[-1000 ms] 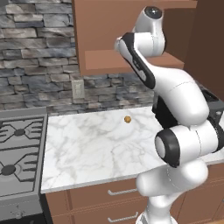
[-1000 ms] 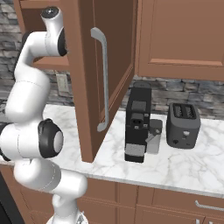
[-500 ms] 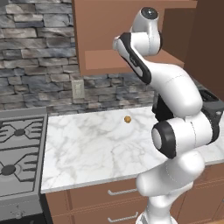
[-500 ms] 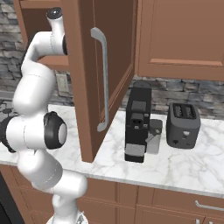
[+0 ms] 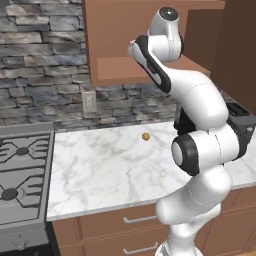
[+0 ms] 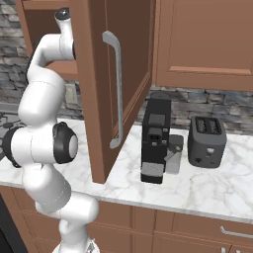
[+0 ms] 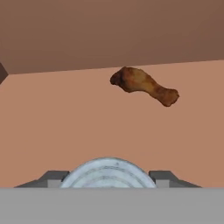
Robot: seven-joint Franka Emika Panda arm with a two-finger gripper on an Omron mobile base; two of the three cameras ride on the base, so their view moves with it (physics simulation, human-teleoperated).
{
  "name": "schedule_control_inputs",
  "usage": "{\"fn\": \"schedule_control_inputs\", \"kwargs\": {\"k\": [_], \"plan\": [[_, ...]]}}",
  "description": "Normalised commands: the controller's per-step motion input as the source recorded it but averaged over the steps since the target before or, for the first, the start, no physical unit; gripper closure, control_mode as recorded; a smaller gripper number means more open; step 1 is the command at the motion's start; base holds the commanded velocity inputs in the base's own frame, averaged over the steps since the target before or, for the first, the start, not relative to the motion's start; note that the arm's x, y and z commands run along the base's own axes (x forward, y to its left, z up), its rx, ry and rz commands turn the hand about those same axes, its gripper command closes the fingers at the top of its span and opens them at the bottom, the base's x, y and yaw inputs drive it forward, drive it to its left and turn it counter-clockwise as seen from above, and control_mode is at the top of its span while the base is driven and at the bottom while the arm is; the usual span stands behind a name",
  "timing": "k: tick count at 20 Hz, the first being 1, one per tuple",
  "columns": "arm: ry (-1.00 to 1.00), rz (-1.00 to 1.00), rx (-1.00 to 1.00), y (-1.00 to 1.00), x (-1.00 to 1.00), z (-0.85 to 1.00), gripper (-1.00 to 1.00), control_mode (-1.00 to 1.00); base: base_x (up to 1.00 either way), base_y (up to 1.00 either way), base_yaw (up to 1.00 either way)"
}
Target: Pick the cereal and canned food from the counter and place them in the cabinets closest to them.
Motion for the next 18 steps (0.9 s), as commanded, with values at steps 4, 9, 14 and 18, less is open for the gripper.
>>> {"fn": "schedule_control_inputs", "kwargs": {"k": [4, 9, 14, 18], "plan": [[0.0, 0.0, 0.0, 0.0, 0.0, 0.0, -1.0, -1.0, 0.0, 0.0, 0.0], [0.0, 0.0, 0.0, 0.0, 0.0, 0.02, -1.0, -1.0, 0.0, 0.0, 0.0], [-0.03, 0.0, 0.0, 0.0, -0.16, 0.13, -1.0, -1.0, 0.0, 0.0, 0.0], [-0.11, 0.05, 0.0, 0.0, -0.62, 0.14, -1.0, -1.0, 0.0, 0.0, 0.0]]}}
